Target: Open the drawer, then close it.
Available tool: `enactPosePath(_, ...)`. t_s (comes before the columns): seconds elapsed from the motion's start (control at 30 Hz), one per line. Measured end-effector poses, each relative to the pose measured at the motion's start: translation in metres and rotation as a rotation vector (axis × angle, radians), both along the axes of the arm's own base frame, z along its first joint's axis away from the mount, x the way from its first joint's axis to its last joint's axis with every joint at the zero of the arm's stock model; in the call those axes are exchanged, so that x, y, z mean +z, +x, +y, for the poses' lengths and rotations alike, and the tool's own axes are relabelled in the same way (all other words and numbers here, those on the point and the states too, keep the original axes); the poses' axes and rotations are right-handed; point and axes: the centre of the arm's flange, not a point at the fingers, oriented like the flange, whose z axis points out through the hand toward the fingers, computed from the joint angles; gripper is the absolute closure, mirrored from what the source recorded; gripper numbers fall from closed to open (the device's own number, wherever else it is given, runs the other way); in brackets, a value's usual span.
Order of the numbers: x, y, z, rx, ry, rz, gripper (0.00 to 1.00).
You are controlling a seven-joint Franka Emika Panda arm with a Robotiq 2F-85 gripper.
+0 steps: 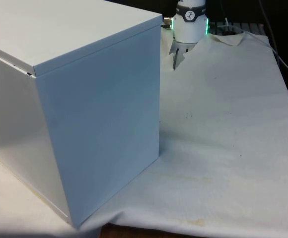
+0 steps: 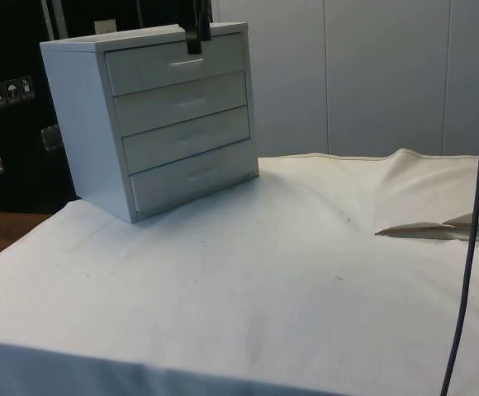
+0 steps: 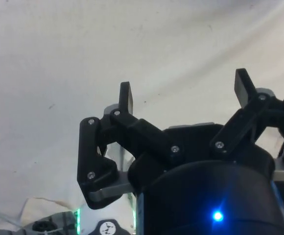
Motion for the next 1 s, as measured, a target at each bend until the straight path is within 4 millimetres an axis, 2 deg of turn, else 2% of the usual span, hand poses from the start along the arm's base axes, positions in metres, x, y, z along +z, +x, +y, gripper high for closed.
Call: enactPosePath(1.0, -0.001, 0.005, -0.019, 0.153, -0.069, -0.093, 0.00)
